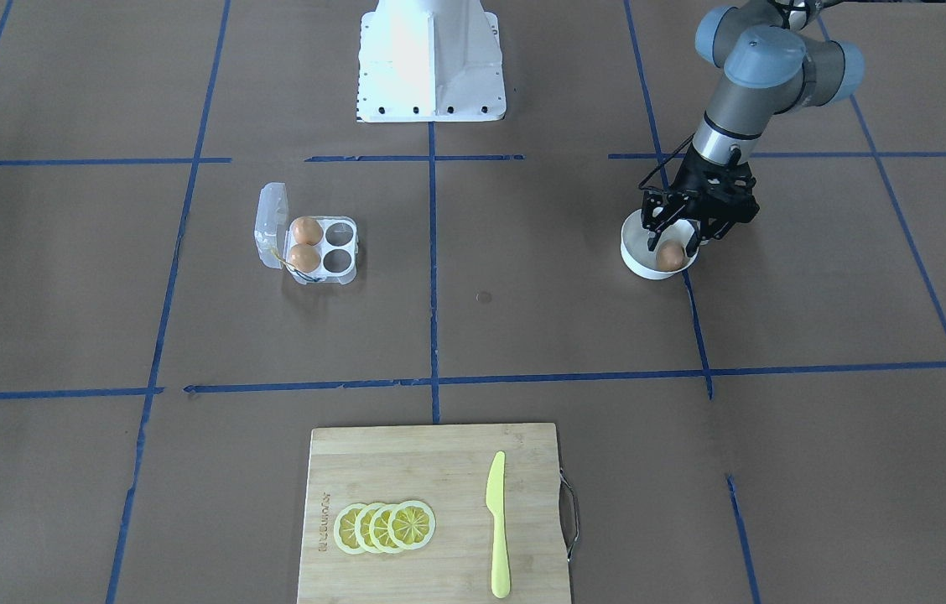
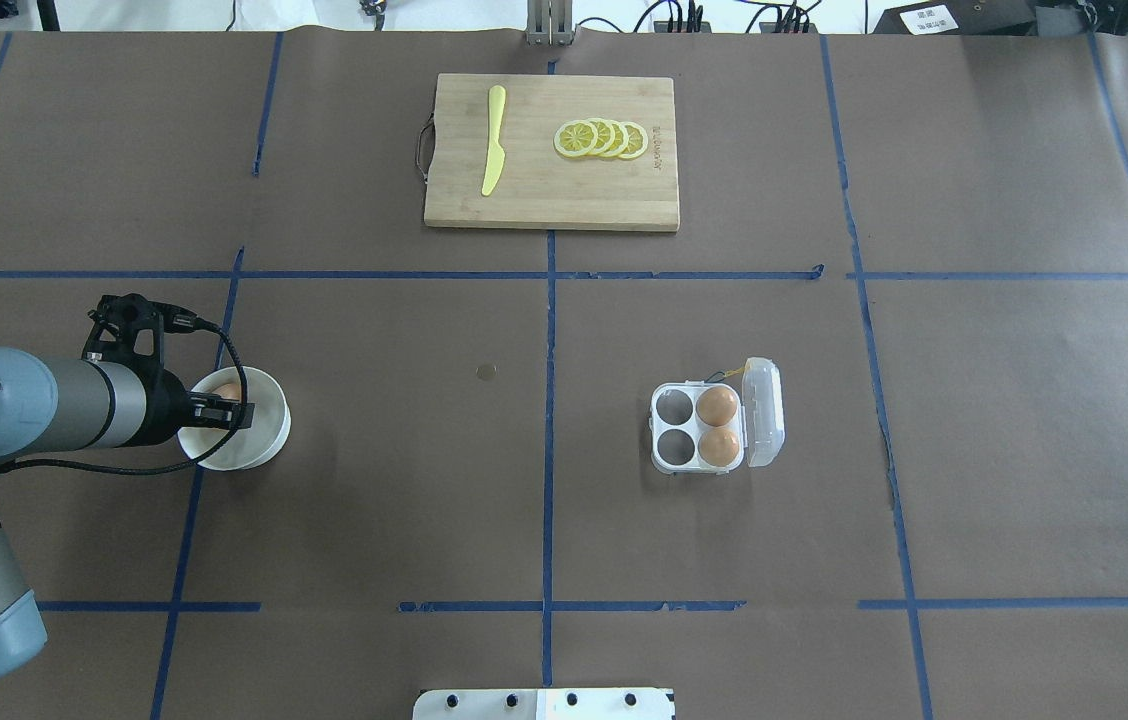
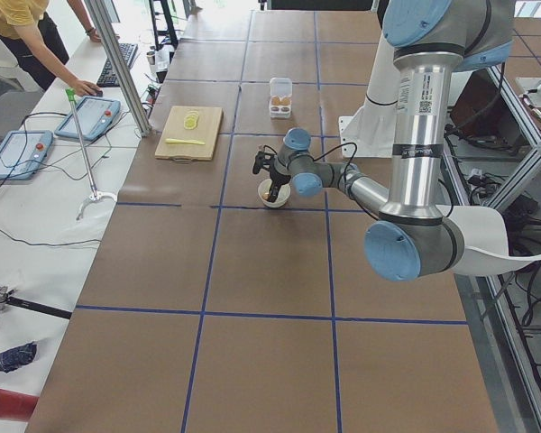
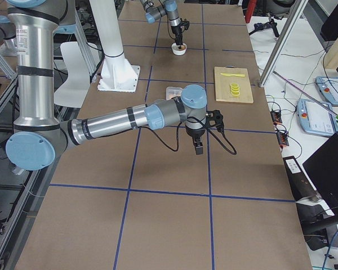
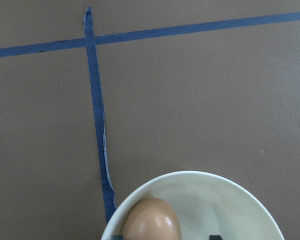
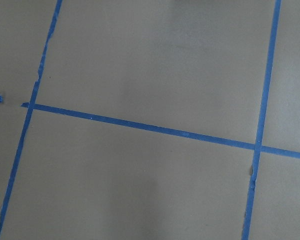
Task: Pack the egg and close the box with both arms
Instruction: 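Lower the left gripper into the bowl and close on the egg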
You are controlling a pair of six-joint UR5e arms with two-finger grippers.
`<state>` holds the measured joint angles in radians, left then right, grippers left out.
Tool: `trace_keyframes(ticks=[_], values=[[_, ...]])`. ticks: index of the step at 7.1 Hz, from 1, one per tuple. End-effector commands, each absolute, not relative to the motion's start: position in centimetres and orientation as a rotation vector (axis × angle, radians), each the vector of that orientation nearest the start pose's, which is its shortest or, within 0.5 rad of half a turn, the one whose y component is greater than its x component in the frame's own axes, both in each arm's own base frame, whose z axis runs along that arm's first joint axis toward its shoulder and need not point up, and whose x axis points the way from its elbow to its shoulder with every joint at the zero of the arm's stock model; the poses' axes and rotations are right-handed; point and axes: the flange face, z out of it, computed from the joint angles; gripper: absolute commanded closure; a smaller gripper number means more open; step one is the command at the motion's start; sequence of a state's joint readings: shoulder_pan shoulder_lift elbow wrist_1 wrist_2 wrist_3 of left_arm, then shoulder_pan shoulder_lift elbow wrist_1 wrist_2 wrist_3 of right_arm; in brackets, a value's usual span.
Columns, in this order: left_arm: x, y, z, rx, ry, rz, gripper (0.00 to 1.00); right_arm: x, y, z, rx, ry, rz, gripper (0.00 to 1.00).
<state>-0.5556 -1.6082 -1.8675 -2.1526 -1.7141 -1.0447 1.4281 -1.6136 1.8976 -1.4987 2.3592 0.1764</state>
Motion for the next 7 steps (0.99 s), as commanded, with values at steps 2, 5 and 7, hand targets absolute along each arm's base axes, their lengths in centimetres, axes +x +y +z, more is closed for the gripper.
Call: trace_keyframes(ticks=[2, 5, 7], values=[[38.6, -37.8, 43.9, 0.356, 0.852, 0.038, 0.34, -0.6, -48.0, 50.9, 0.207, -0.823, -0.108, 0.00], [39.1, -38.0, 43.5, 0.355, 0.861, 0.035, 0.36, -0.5, -47.8, 51.0, 0.207, -0.823, -0.109, 0.00], [39.5, -38.3, 43.8, 0.351, 0.856, 0.033, 0.36, -0.5, -47.7, 51.0, 0.207, -0.823, -0.109, 0.00]])
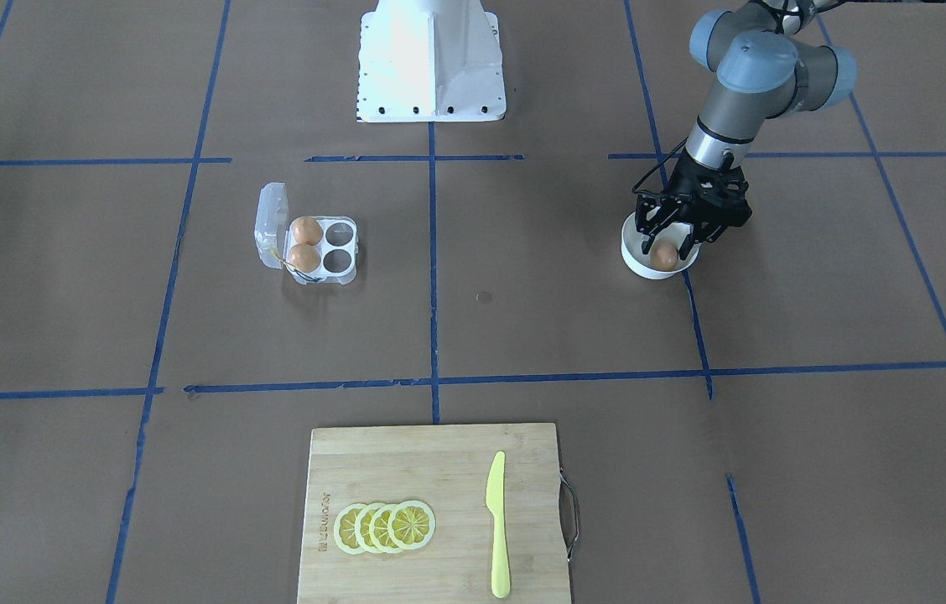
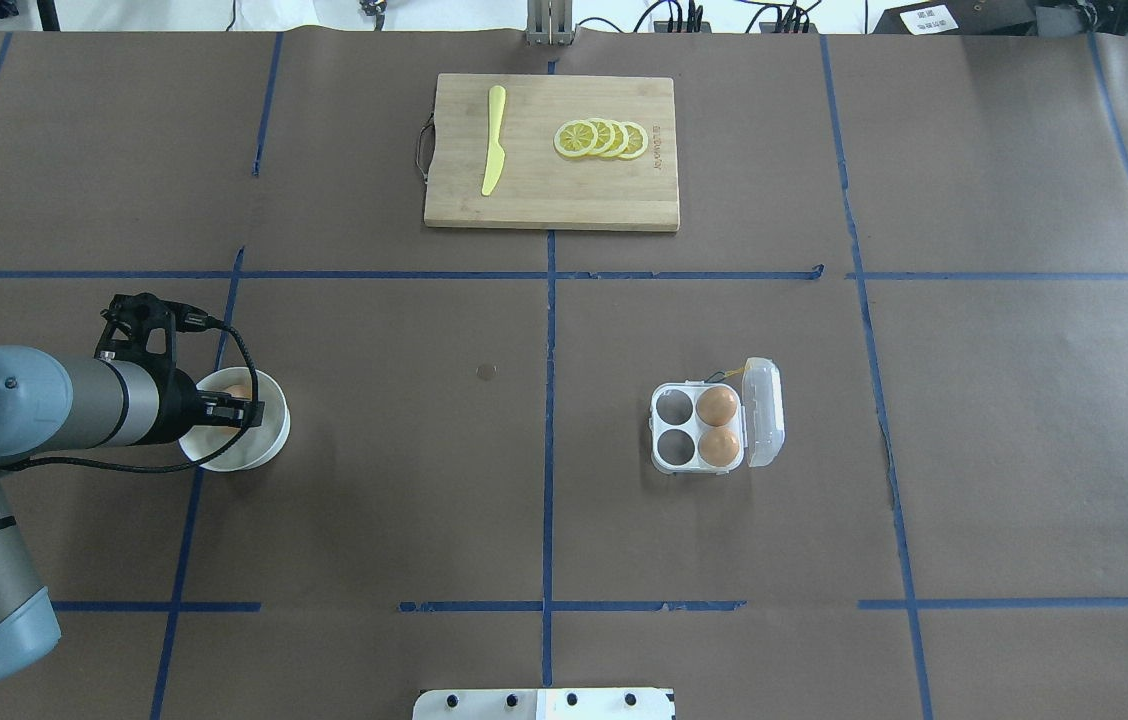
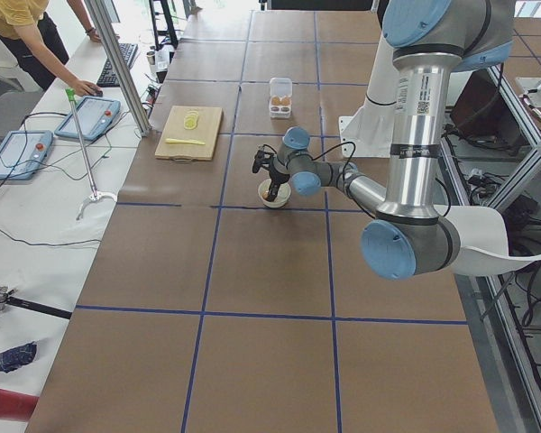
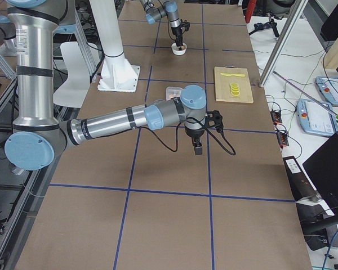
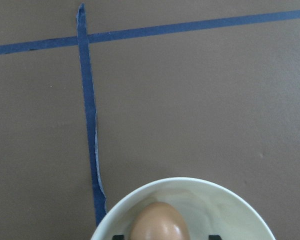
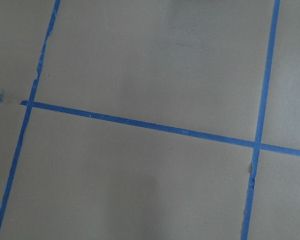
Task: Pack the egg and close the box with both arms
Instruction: 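Lower the left gripper into the bowl and close on the egg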
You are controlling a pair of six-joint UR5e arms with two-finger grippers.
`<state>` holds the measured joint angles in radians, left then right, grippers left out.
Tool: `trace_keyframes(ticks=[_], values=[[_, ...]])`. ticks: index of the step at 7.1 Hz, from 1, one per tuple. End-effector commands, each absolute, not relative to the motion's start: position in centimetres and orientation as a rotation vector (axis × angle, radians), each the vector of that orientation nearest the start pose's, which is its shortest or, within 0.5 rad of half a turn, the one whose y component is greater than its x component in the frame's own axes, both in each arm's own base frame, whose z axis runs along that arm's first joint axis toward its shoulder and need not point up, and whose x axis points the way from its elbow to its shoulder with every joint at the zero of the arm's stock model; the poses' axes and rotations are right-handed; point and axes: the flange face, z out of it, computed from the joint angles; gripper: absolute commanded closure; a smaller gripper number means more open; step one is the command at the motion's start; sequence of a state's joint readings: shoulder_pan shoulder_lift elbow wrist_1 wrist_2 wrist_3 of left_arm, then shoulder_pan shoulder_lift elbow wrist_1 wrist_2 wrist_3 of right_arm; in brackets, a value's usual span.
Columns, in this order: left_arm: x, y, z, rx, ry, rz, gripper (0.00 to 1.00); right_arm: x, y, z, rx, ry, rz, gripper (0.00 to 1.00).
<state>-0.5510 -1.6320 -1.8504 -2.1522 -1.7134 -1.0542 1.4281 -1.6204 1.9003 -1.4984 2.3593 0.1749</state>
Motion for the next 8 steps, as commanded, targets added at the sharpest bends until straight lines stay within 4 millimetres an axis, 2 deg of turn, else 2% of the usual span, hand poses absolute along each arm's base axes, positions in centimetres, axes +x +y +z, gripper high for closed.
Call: trace_keyframes(ticks=[1, 2, 3, 5, 8], values=[[39.6, -38.3, 43.6, 0.354, 0.860, 0.033, 0.36, -0.5, -47.7, 51.1, 0.207, -0.823, -0.108, 0.00], [39.7, -38.3, 43.5, 0.353, 0.862, 0.030, 0.41, -0.5, -47.8, 51.1, 0.209, -0.823, -0.109, 0.00], [39.7, -38.4, 43.5, 0.353, 0.862, 0.030, 0.51, -0.5, -47.7, 51.1, 0.207, -0.823, -0.108, 0.00], [39.5, -38.4, 43.3, 0.360, 0.863, 0.034, 0.99, -0.5, -47.7, 51.1, 0.207, -0.823, -0.108, 0.00], [36.9, -37.6, 41.2, 0.398, 0.893, 0.061, 1.00, -0.5, -47.8, 51.1, 0.210, -0.823, -0.110, 0.00]])
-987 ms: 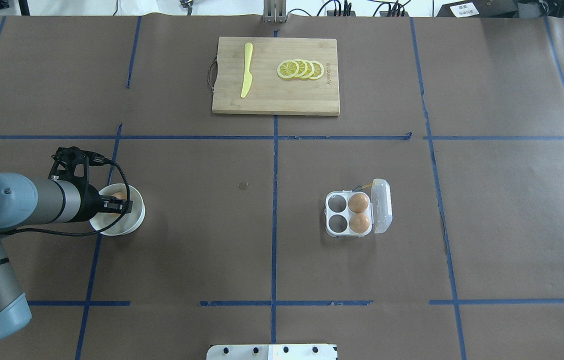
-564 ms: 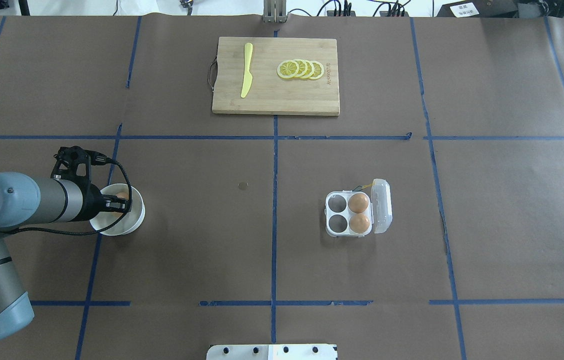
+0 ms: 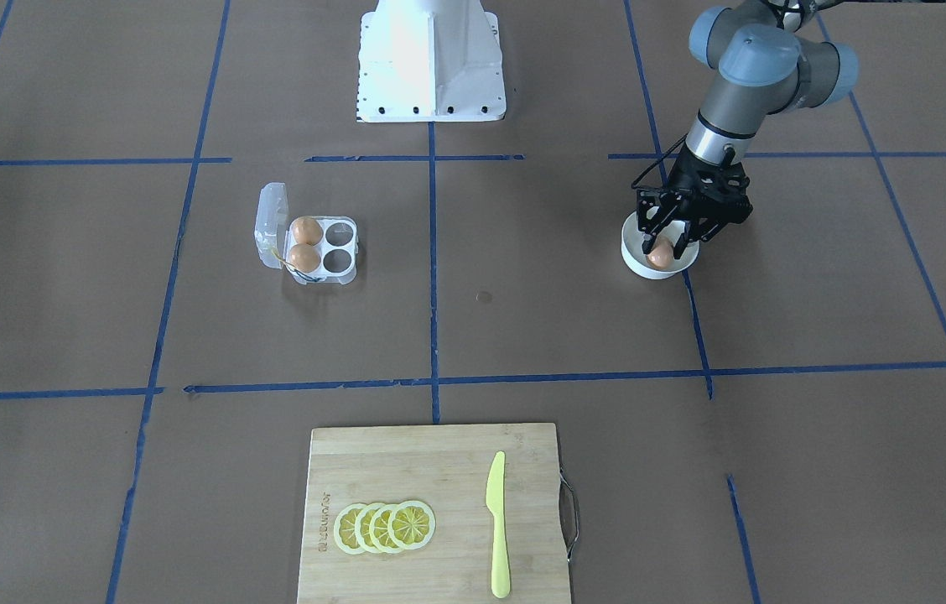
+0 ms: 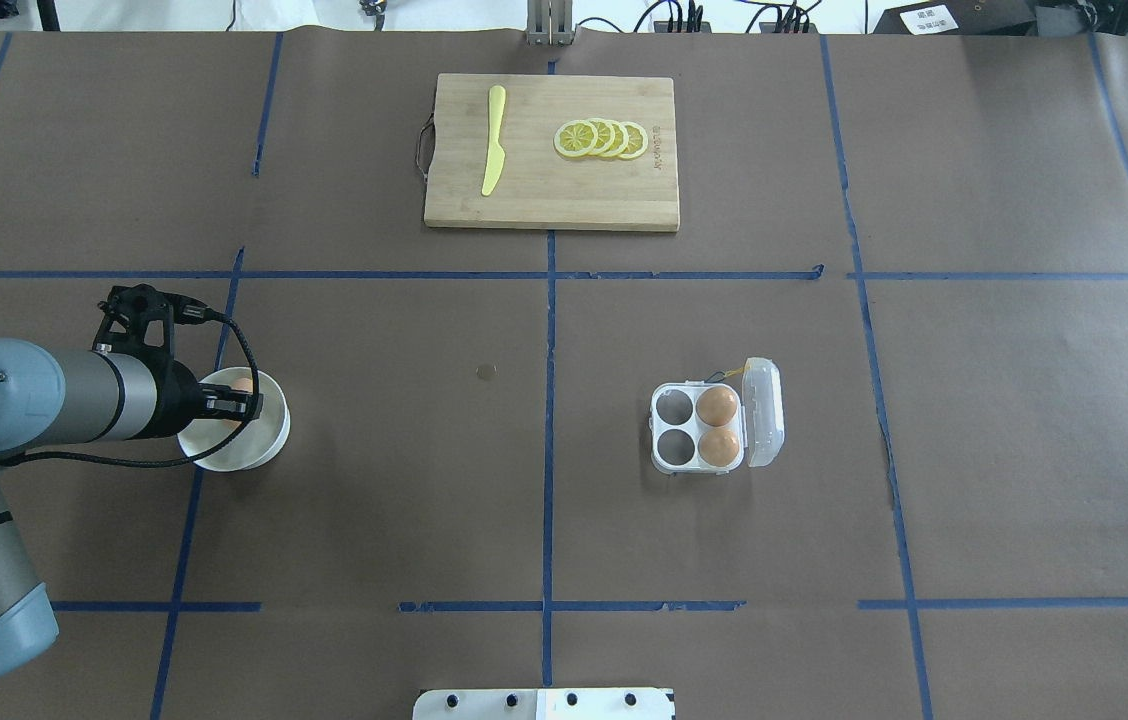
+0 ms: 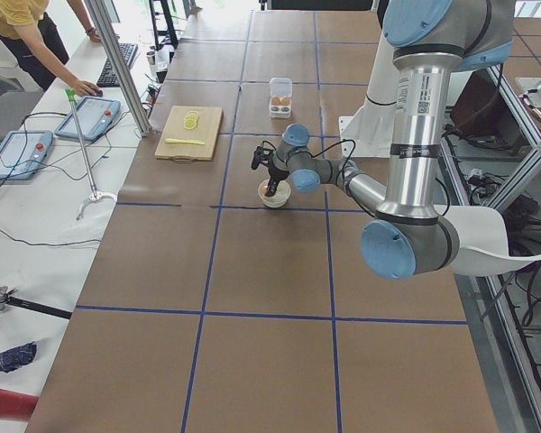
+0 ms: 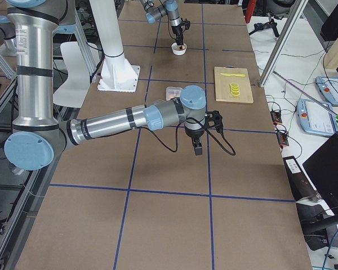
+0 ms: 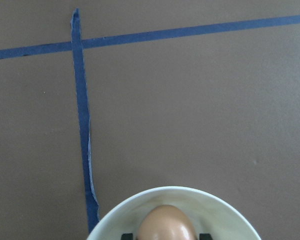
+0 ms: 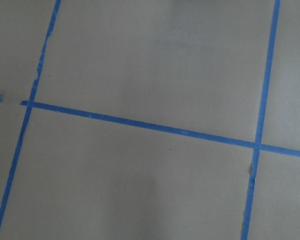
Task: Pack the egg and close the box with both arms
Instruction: 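Lower the left gripper into the bowl and close on the egg, then lift the egg with the left gripper and carry it to the carton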
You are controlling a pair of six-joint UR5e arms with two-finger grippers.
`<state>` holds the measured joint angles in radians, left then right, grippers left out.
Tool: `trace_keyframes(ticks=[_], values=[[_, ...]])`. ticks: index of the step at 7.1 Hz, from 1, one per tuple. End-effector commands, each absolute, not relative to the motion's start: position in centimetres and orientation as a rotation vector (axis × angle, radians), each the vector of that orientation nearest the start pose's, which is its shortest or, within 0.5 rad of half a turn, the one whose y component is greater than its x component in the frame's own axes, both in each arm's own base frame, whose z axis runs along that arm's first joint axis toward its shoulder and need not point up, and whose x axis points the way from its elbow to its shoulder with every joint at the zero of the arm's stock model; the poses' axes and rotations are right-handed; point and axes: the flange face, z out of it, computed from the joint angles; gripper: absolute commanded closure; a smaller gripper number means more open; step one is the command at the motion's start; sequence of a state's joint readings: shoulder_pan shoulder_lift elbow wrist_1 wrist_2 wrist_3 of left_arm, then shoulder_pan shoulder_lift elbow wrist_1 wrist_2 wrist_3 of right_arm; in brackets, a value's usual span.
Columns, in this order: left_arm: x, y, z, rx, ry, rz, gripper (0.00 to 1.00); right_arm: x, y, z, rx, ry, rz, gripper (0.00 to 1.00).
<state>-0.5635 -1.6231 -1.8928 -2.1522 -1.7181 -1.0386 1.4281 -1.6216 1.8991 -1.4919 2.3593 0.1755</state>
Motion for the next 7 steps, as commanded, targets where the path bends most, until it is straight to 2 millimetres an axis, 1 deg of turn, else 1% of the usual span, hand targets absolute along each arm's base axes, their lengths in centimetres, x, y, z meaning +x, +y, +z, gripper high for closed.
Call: trace_keyframes(ticks=[1, 2, 4, 5, 6, 7], values=[[35.0, -36.5, 40.6, 0.441, 0.891, 0.133, 1.00, -0.5, -47.8, 51.1, 0.210, -0.823, -0.110, 0.00], [34.3, -36.4, 39.2, 0.482, 0.933, 0.140, 1.00, -0.5, -47.8, 51.1, 0.209, -0.823, -0.109, 0.00], [34.7, -36.6, 36.6, 0.602, 1.100, 0.140, 1.00, -0.5, -47.8, 51.0, 0.210, -0.823, -0.109, 0.00], [35.5, -37.0, 35.0, 0.669, 1.193, 0.142, 1.00, -0.5, -47.8, 51.0, 0.210, -0.823, -0.109, 0.00], [36.8, -38.2, 32.7, 0.767, 1.239, 0.108, 1.00, -0.5, -47.8, 50.9, 0.211, -0.825, -0.110, 0.00], [39.5, -40.5, 28.6, 0.876, 1.282, 0.059, 1.00, -0.5, -47.8, 51.0, 0.210, -0.823, -0.109, 0.00]])
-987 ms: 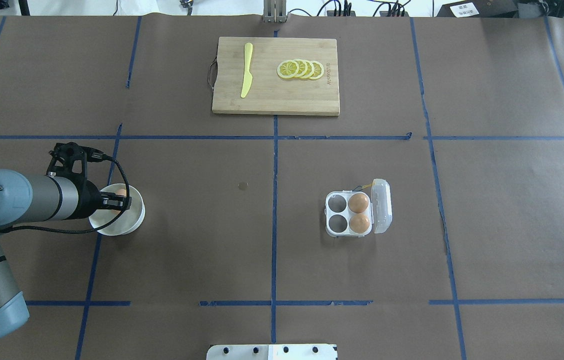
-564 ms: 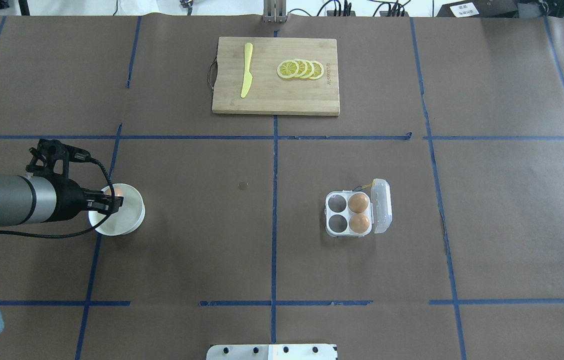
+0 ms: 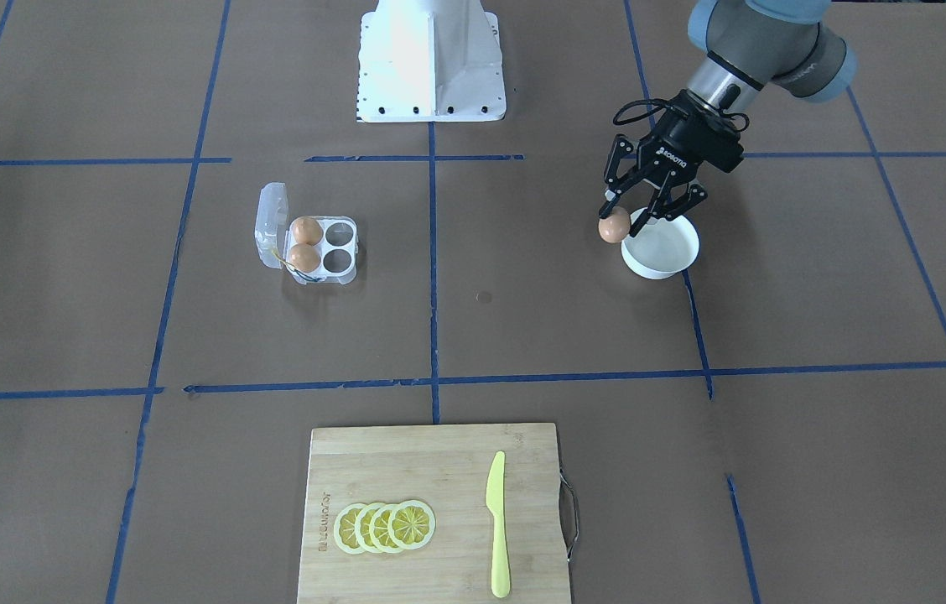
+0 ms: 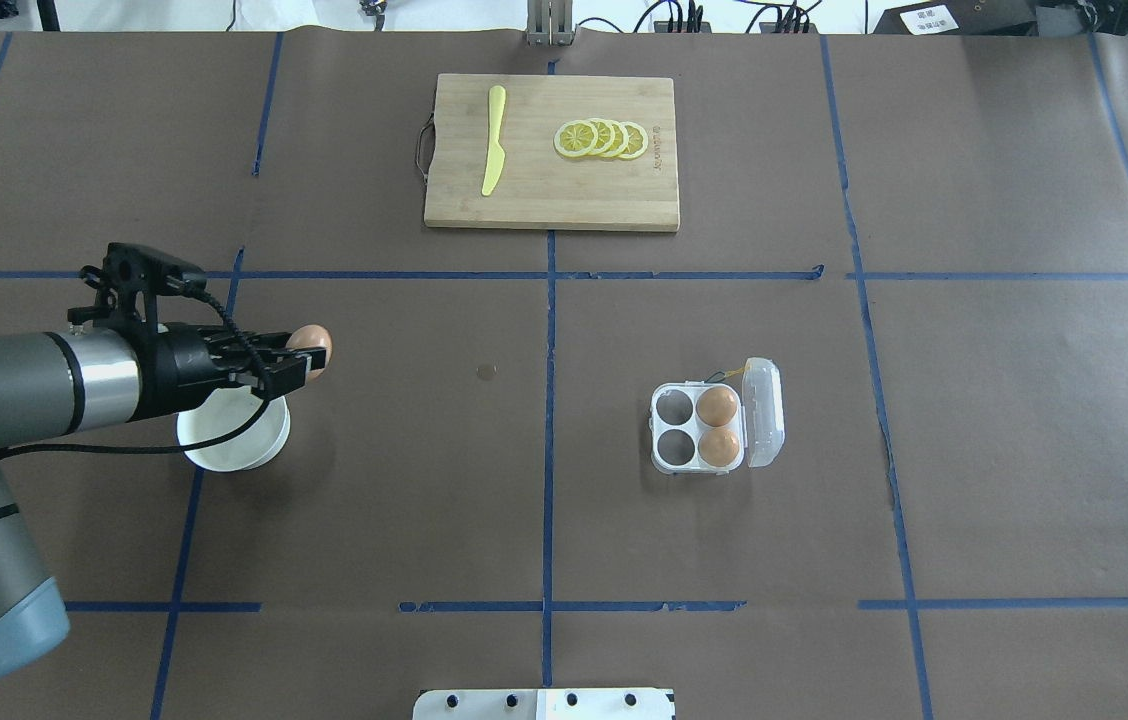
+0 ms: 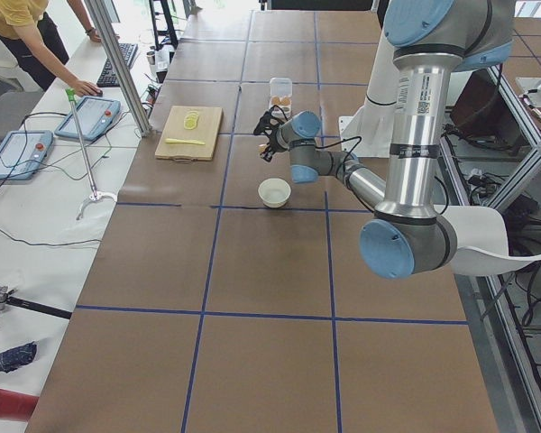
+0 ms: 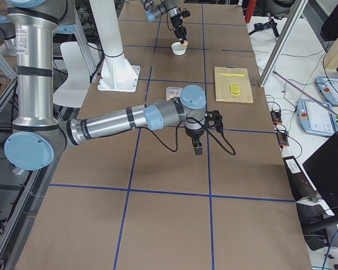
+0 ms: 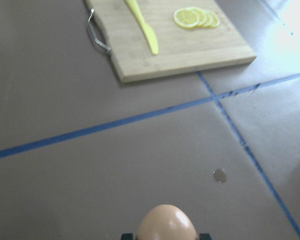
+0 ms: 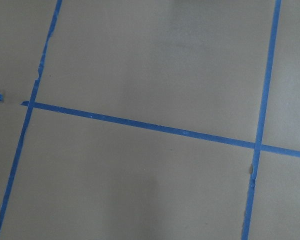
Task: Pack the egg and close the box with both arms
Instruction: 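Lift the egg with the left gripper and carry it to the carton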
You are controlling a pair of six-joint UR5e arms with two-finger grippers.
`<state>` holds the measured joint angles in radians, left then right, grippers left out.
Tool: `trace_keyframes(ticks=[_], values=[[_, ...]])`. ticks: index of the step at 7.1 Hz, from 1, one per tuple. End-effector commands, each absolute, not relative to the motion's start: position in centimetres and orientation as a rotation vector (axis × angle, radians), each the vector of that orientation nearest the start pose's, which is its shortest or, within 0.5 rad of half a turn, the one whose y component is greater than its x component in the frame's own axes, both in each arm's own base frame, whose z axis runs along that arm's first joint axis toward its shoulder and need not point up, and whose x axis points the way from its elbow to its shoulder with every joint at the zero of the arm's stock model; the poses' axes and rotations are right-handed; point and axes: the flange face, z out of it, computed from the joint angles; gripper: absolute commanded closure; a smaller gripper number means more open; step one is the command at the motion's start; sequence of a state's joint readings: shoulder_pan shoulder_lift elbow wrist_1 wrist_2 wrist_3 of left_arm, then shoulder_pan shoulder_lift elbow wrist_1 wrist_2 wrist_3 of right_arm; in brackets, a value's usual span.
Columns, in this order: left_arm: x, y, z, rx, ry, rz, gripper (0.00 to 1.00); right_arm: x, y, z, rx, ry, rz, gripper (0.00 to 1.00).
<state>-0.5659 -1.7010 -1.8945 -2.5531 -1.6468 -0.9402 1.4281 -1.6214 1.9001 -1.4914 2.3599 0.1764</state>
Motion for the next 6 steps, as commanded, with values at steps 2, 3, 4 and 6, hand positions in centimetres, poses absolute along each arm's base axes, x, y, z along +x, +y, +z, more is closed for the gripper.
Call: trace_keyframes(ticks=[2, 3, 4, 6], values=[[45.0, -38.3, 21.8, 0.891, 1.415, 0.113, 1.00, -0.5, -47.8, 51.1, 0.207, -0.823, -0.108, 0.00], [48.0, -36.5, 19.9, 0.938, 1.453, 0.073, 1.00, -0.5, -47.8, 51.2, 0.206, -0.823, -0.107, 0.00], [51.3, -34.5, 18.6, 0.961, 1.494, 0.071, 1.00, -0.5, -47.8, 51.1, 0.207, -0.823, -0.108, 0.00], [53.5, -32.6, 19.2, 1.211, 1.490, 0.260, 1.00, -0.5, -47.8, 51.1, 0.207, -0.823, -0.107, 0.00]])
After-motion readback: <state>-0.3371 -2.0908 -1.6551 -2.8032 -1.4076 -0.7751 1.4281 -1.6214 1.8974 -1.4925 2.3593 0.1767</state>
